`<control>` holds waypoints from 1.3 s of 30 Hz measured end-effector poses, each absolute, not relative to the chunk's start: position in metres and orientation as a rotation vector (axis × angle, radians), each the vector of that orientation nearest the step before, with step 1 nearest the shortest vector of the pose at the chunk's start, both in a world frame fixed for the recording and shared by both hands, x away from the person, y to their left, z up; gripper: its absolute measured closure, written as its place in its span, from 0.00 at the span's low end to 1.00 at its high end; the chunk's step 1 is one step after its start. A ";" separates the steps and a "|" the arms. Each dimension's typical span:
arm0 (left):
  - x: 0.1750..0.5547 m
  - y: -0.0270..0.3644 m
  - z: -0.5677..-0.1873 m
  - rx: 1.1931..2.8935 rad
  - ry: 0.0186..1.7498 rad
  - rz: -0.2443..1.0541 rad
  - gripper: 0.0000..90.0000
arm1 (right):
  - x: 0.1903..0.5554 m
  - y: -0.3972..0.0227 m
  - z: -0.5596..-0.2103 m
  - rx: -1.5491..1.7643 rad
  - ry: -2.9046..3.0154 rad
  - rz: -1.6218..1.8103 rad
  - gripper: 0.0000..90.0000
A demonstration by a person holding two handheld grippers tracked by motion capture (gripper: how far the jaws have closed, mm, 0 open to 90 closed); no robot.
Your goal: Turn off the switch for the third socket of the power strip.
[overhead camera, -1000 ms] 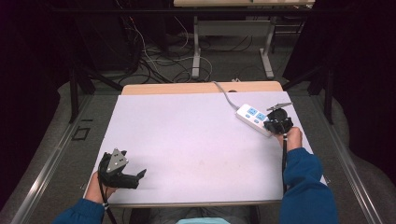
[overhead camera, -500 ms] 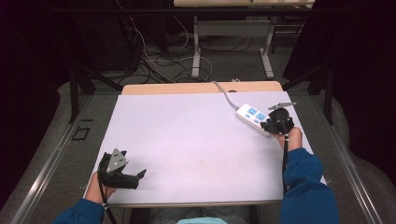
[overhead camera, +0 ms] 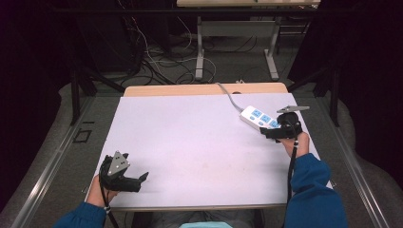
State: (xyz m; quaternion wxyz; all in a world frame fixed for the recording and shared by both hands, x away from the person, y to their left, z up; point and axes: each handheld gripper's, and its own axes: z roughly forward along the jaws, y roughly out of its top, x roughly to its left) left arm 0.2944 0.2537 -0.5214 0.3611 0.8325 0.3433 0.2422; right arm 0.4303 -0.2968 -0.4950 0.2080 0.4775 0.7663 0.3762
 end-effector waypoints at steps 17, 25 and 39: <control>0.295 0.255 -0.521 2.150 0.877 0.639 0.02 | 0.380 -0.268 -0.489 1.156 2.248 1.116 0.00; 0.295 0.255 -0.521 2.148 0.878 0.638 0.02 | 0.357 -0.254 -0.491 1.098 2.283 1.120 0.00; 0.295 0.255 -0.521 2.144 0.879 0.634 0.02 | 0.327 -0.245 -0.500 1.016 2.337 1.094 0.00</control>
